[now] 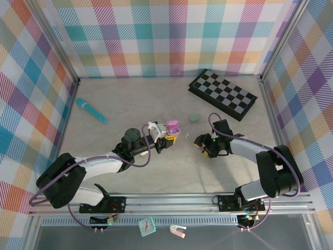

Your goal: Insert wireless bluetooth earbuds into charging case

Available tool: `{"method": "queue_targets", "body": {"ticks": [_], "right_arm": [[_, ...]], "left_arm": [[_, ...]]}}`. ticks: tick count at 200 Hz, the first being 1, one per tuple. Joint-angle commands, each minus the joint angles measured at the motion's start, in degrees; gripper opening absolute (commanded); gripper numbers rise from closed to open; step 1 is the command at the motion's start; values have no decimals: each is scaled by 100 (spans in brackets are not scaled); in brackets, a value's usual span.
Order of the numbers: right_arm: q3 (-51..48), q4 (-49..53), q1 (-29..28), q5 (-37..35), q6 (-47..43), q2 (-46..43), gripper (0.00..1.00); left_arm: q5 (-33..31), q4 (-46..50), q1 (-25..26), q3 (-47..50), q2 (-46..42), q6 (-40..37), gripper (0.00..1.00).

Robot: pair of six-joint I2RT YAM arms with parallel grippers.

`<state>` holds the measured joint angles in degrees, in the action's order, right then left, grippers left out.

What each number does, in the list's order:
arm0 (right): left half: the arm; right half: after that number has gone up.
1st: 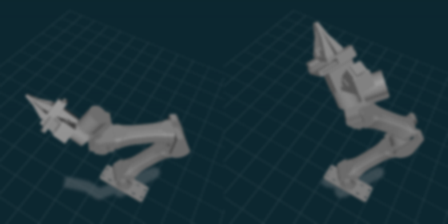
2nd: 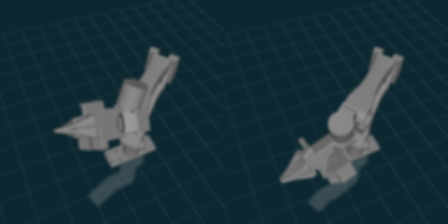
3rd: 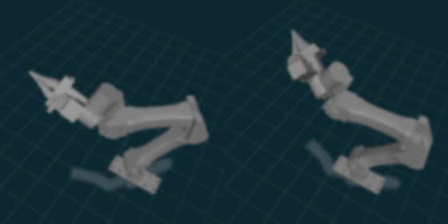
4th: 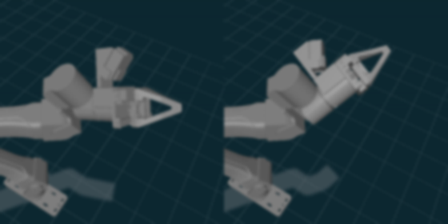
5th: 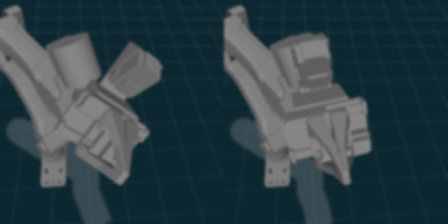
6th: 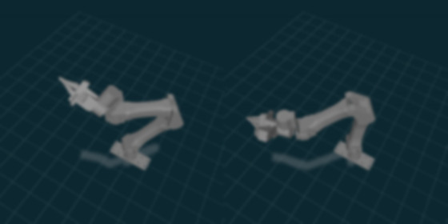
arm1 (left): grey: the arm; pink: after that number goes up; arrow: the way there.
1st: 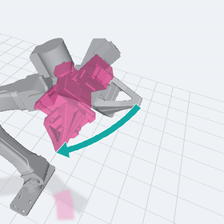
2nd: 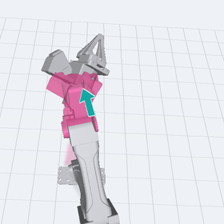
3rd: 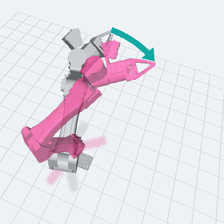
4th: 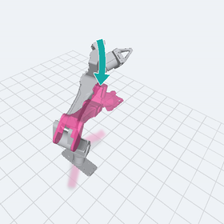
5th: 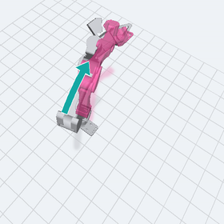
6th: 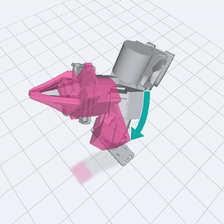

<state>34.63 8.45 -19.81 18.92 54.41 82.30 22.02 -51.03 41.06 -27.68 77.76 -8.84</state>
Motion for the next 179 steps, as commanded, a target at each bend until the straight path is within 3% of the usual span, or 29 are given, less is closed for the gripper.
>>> {"method": "queue_targets", "body": {"ticks": [1,53,146,159,179], "right_arm": [[197,66,13,-165,-153,-17,60],[548,95,24,-270,-308,315,52],[1550,711,30,-437,-1224,994,51],[1714,1098,-37,-706,-1588,910,51],[2101,2033,-346,-1688,-2258,799,51]], "left_arm": [[145,-23,-45,-155,-95,-105,35],[92,130,-54,-117,-226,-161,35],[-48,486,-76,-60,-523,-307,35],[-70,514,-93,-56,-543,-317,35],[-144,474,-262,35,-610,-206,35]]}}
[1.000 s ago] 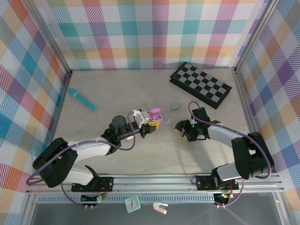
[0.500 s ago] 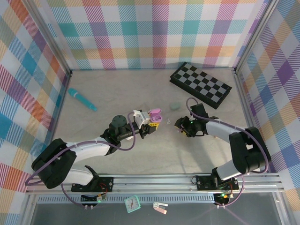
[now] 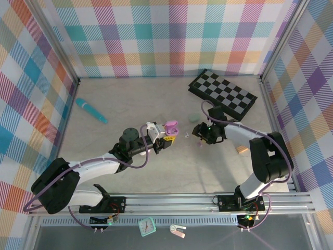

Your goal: Insert wireless bluetooth earbuds into charging case

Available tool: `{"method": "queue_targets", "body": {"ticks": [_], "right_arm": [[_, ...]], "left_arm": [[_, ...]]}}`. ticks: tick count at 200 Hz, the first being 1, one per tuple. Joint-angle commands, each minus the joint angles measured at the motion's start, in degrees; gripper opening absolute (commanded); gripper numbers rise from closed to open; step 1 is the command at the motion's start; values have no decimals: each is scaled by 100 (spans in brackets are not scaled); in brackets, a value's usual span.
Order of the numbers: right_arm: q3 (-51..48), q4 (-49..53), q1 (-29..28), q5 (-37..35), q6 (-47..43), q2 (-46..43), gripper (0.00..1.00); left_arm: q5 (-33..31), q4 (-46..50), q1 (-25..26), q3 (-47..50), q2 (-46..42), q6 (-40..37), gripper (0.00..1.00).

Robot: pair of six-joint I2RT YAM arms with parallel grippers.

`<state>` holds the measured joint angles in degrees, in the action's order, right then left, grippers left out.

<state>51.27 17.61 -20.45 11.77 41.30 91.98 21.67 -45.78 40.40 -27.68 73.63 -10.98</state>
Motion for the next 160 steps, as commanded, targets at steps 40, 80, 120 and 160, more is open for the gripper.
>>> {"method": "queue_targets", "body": {"ticks": [40,80,120,160], "right_arm": [[834,2129,-1006,-2371,-1419,-103,51],[1323,2920,-1876,-3776,-1355,507,49],[1764,3384,-2301,-4514,-1292,1182,46],[2079,3489,-2411,-4762,-1351,1613,44]], "left_arm": [[-96,-396,-960,396,-382,413,35],[-261,-275,-1458,475,-653,597,35],[-365,9,-1618,519,-914,553,35],[-304,182,-1649,523,-1060,511,35]]}}
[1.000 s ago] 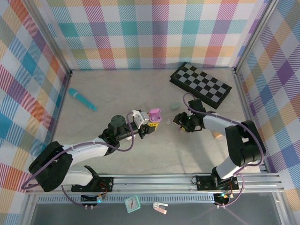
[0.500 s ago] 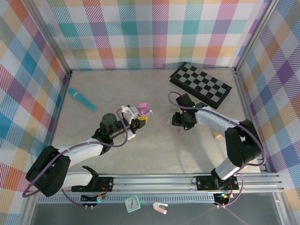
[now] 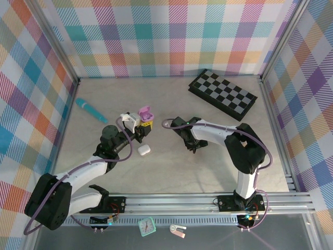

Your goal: Insert wireless bluetooth earbuds into charging case

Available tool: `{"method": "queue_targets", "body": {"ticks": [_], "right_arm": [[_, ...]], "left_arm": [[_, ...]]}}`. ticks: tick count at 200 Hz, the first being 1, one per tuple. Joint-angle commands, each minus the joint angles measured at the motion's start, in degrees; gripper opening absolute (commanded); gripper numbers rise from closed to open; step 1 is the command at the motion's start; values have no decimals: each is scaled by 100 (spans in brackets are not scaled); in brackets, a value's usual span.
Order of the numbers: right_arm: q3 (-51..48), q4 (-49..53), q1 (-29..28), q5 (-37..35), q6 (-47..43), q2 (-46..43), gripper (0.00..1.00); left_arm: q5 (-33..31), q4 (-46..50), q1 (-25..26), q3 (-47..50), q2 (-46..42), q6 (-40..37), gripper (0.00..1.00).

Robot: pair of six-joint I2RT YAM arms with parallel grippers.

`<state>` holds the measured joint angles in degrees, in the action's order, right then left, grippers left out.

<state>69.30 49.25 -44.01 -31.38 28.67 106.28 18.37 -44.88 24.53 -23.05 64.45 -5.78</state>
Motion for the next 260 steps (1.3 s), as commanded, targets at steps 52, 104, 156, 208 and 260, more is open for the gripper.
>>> {"method": "queue_targets", "body": {"ticks": [52,104,156,208,260], "right_arm": [[486,288,-64,-457,-230,515,42],[512,302,-64,-457,-261,681,38],[539,339,-68,-492,-291,822,35],[590,448,-50,-531,-309,952,31],[620,664,-55,-528,-168,1004,26]], "left_arm": [[52,238,-63,33,-246,-102,35],[44,310,-78,-11,-242,-159,35],[61,287,-80,-16,-229,-160,35],[70,292,-80,2,-244,-151,35],[78,270,-89,11,-270,-151,35]]}}
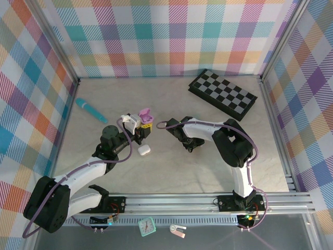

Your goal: Insert wireless bluetooth earbuds into charging case

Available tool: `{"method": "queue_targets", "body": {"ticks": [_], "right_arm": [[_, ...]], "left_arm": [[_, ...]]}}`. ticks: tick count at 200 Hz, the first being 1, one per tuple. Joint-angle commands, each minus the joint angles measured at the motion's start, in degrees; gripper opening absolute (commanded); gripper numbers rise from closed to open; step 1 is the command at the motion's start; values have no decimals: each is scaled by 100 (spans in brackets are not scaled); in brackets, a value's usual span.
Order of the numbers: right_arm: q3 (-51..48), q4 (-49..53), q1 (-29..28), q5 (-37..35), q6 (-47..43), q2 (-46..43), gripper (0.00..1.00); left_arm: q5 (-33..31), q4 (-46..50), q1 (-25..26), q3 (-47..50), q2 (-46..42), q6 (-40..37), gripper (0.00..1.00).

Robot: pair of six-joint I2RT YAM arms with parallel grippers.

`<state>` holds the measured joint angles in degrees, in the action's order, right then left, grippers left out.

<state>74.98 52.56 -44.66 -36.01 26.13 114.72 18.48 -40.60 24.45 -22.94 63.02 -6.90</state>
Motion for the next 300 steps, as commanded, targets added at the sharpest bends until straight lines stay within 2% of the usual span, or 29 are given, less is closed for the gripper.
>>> {"method": "queue_targets", "body": {"ticks": [1,59,104,183,237,300], "right_arm": [[52,339,10,-64,85,163,26],[-55,210,10,-24,47,-108,23],[-338,-85,10,440,63,-1029,24],[-595,17,6,1189,230,-2566,25],[-341,-35,21,2022,288,-3331,25],[-163,-517,111,3192,364,-3910,25]], "left_arm": [[67,-159,-80,0,-135,-44,35],[94,-145,-80,14,-151,-40,35],[353,-75,-76,13,-120,-143,35],[744,-311,-17,-88,122,-115,35],[951,-91,339,-243,253,-480,36],[1050,-134,1032,-549,788,-678,35]]}}
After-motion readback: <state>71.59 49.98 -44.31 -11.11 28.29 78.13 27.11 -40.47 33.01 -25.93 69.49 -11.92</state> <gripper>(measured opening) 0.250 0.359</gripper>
